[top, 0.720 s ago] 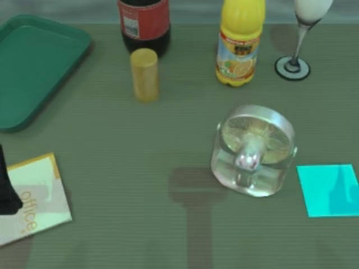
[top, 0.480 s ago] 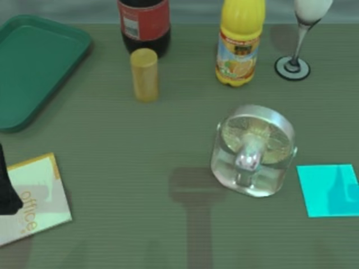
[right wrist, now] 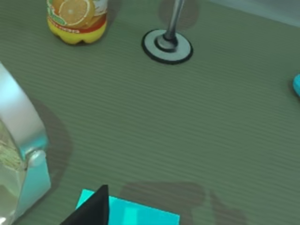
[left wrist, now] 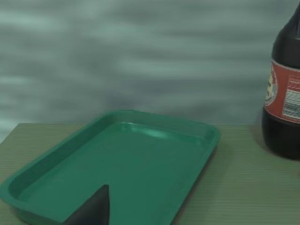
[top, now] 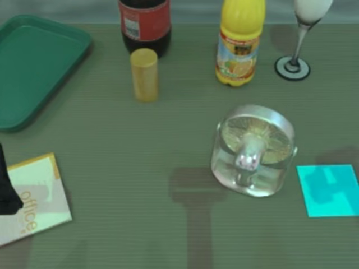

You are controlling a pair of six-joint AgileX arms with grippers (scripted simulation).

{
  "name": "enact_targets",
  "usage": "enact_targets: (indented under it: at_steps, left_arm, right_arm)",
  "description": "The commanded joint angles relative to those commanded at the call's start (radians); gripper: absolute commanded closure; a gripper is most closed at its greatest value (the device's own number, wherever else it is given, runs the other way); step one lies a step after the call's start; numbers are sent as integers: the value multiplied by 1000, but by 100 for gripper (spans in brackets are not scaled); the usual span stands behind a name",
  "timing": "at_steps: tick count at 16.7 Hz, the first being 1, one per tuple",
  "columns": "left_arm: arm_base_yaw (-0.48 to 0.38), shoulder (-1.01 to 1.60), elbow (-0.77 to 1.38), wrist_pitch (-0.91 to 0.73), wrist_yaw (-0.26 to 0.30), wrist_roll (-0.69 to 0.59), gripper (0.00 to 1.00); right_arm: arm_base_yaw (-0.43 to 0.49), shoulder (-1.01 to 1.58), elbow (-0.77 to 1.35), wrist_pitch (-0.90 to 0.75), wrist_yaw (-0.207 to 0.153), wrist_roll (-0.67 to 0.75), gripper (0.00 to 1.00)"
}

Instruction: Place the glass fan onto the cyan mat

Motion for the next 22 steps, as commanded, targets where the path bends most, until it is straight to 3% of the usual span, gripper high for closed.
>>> enact_targets:
  at_steps: [8, 13, 18, 22]
  left_arm:
    - [0, 0, 0, 0, 0, 0, 0]
    - [0, 0, 0, 0, 0, 0, 0]
    - [0, 0, 0, 0, 0, 0, 0]
    - [0, 0, 0, 0, 0, 0, 0]
  right_arm:
    - [198, 866, 891, -557, -3, -237, 0]
    - [302, 1312, 1331, -860, -4, -365, 0]
    - [362, 1557, 1553, -1054, -2, -440, 0]
    - [370, 1585, 1577, -1079, -2, -449, 0]
